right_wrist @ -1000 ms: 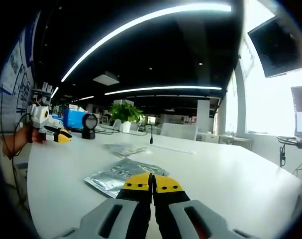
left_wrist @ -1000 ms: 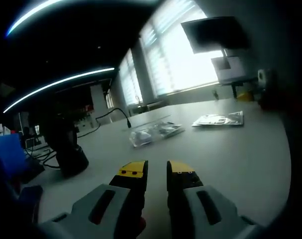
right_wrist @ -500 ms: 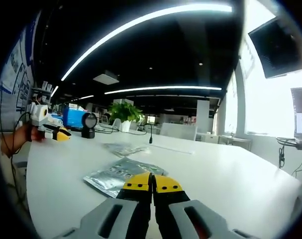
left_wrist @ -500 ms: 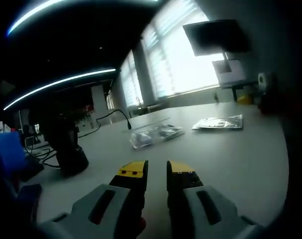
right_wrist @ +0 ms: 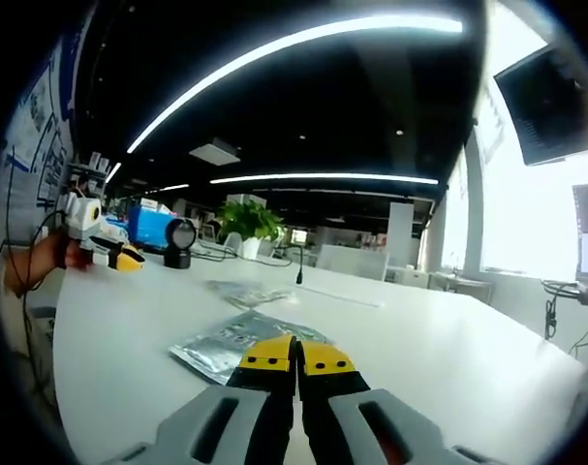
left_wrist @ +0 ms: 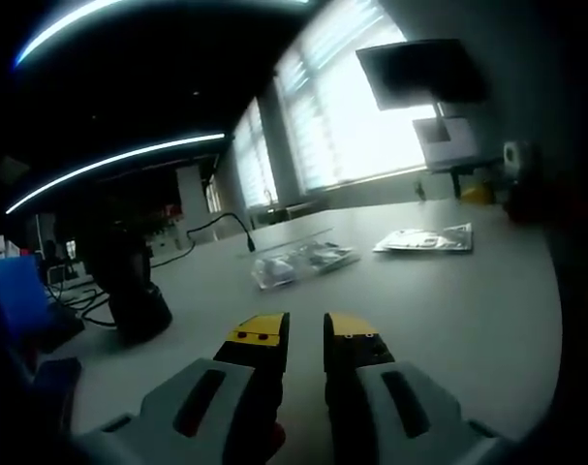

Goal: Clip sheet goods on table flip sheet goods clip sheet goods scan sheet goods put sheet goods back to table

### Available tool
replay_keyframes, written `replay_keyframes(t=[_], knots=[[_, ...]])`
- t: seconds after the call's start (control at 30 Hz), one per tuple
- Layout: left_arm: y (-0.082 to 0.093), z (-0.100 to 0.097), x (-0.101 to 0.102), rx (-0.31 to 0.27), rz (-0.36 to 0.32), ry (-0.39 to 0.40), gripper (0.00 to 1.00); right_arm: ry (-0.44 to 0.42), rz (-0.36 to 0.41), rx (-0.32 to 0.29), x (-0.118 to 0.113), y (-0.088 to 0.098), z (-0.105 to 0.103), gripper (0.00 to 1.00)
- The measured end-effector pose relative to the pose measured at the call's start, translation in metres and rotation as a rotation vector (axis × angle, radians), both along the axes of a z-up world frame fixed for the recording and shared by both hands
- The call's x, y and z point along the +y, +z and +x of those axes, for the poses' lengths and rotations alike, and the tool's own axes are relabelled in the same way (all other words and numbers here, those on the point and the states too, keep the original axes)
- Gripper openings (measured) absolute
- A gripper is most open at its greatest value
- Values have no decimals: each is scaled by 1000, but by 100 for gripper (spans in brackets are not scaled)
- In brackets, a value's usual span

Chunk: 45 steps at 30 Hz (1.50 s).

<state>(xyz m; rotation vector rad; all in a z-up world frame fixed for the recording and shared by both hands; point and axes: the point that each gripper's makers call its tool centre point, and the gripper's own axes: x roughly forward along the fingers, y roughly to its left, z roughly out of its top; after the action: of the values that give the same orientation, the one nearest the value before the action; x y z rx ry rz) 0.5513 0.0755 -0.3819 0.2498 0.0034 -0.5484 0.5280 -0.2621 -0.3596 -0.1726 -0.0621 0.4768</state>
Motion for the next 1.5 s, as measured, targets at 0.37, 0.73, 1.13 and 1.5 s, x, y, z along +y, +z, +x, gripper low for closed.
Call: replay_keyframes(t=[0.37,0.73,1.13,1.5], knots=[[1,-3,-3,1,4,6,7,-41,-41,68,-4,-6,10,0],[2,-6,-4,1,6,6,7,-33,-121,99,3,6,15,10],[3,-8,-4,3,0,2,7,-13,-217,141,15,14,42,10],[2,-6,-4,3,6,2,7,20,-289,221,20,8,62,12]])
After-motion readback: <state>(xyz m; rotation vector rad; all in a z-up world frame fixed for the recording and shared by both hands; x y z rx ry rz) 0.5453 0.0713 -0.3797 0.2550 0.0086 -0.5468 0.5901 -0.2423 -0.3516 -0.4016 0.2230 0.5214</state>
